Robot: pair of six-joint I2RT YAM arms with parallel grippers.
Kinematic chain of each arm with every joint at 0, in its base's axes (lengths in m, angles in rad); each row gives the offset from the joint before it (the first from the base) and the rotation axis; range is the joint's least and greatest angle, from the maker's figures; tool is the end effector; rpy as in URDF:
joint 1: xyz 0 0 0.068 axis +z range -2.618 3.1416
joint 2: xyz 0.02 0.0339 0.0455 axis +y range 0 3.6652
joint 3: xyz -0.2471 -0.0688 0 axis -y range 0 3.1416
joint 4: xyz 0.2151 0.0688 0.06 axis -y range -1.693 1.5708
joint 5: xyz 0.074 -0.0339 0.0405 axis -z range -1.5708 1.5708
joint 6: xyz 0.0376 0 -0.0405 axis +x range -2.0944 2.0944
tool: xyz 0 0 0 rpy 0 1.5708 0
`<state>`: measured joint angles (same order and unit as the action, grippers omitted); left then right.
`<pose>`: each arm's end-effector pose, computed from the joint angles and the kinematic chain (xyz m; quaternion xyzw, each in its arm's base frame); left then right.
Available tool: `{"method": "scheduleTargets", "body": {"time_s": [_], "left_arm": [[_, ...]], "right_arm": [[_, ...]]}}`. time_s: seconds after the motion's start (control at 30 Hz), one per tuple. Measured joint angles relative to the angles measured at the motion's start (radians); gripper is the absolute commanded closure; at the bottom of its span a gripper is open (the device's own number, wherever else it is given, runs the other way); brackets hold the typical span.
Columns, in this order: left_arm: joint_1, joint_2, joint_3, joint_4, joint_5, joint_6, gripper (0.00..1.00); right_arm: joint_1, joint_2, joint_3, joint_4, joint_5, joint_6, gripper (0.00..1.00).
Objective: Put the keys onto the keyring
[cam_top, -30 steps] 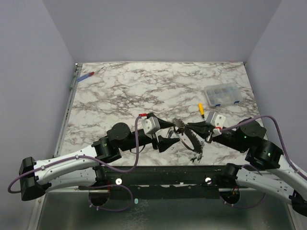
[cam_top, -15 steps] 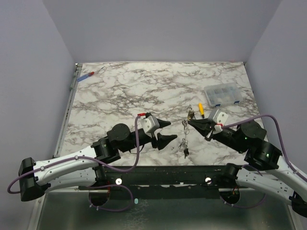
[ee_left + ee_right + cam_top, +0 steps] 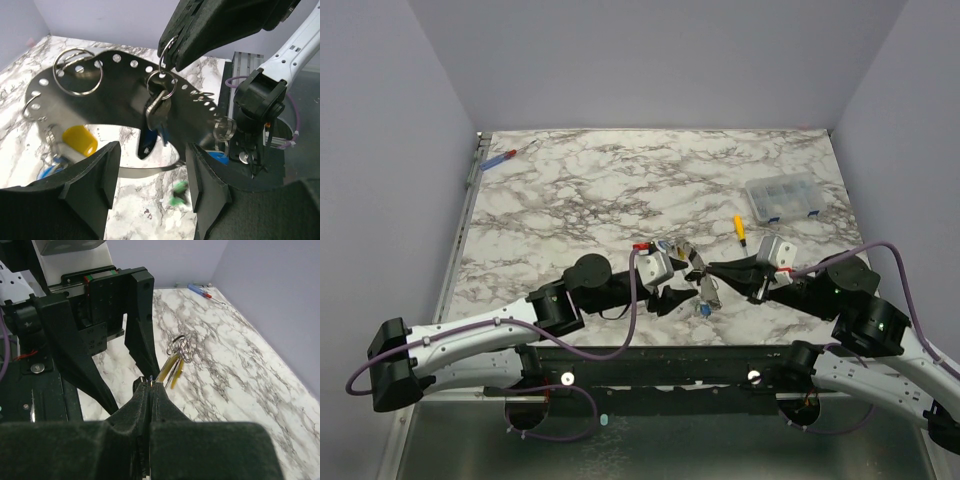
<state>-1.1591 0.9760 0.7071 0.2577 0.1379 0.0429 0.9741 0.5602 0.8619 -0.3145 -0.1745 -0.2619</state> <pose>0.0817 -0.2001 0.3176 0.4411 0.5577 -0.4130 0.5691 0.0560 0.0940 0.3646 -0.4606 0.5423 0.3021 0.6344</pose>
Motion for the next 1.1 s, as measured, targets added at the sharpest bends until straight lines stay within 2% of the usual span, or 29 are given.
{"method": "scheduleTargets", "body": {"time_s": [0.27,0.63,0.73,0.83,0.9,1.1], "left_arm": [[0.0,0.016,0.022,0.007,0.012,0.003,0.42],[0.0,0.087,0.052,0.03,0.016,-0.039,0.61],[0.0,0.1,0.054,0.039,0.016,-0.058,0.7],[0.0,0.107,0.054,0.046,0.016,-0.073,0.93],[0.0,0.107,0.054,0.049,0.016,-0.075,1.0],[-0.002,0.104,0.054,0.057,0.016,-0.089,1.0]], "right_arm": [[0.0,0.005,0.0,0.0,-0.033,0.0,0.99],[0.0,0.008,-0.013,0.013,-0.056,0.004,0.99],[0.0,0.01,-0.018,0.015,-0.057,0.006,0.99],[0.0,0.01,-0.022,0.018,-0.06,0.008,0.99],[0.0,0.01,-0.024,0.024,-0.059,0.008,0.99],[0.0,-0.003,-0.029,0.029,-0.055,0.008,0.99]]}}
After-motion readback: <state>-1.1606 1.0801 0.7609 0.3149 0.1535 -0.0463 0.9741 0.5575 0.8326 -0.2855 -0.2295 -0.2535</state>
